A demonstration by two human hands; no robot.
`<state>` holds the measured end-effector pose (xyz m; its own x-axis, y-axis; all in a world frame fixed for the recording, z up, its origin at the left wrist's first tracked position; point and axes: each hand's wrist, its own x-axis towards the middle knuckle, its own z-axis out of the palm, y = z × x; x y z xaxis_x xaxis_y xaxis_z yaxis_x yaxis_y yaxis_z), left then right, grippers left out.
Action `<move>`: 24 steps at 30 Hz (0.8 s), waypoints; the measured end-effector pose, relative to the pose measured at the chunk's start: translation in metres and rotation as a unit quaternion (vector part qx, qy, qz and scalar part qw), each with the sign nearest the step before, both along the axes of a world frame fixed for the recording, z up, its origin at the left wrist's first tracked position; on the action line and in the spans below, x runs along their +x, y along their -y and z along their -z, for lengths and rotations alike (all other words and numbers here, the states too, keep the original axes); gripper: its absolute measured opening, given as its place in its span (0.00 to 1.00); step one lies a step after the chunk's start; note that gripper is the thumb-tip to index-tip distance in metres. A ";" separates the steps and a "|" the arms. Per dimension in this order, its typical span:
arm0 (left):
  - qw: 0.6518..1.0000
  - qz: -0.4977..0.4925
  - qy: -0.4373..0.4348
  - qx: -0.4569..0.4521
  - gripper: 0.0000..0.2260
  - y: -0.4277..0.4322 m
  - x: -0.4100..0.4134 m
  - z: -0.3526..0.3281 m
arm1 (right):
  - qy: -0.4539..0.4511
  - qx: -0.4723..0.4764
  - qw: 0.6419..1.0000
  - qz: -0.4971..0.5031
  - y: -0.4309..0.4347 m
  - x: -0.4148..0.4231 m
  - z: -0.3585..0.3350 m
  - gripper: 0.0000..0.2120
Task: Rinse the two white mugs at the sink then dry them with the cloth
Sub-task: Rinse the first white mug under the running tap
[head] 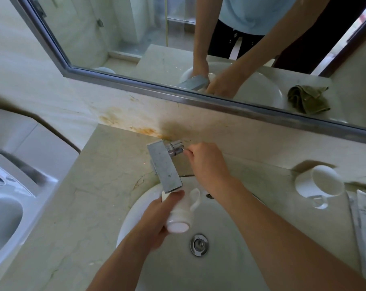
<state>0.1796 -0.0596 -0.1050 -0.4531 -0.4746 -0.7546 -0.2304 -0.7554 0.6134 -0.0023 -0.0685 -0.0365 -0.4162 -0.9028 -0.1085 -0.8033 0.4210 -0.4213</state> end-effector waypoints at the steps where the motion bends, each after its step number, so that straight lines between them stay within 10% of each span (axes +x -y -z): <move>1: 1.000 -0.001 -0.001 0.005 0.28 0.001 0.000 0.001 | -0.007 0.002 1.000 -0.003 0.001 0.000 0.000 0.18; 12: 0.999 -0.023 -0.034 -0.023 0.23 -0.007 0.002 0.000 | 0.146 0.056 0.981 0.116 -0.073 0.011 0.016 0.21; 17: 0.989 -0.066 -0.007 -0.135 0.26 -0.033 -0.005 0.000 | 0.569 0.161 0.794 0.140 -0.127 0.051 0.027 0.18; 24: 0.963 -0.015 0.018 -0.267 0.12 -0.025 0.007 -0.010 | 0.563 0.017 0.814 0.144 -0.114 0.072 0.040 0.18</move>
<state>0.1867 -0.0347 -0.0953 -0.4114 -0.8121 -0.4137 -0.2409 -0.3409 0.9087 0.0696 0.0455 -0.0763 -0.2291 -0.7736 -0.5908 0.2173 0.5509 -0.8058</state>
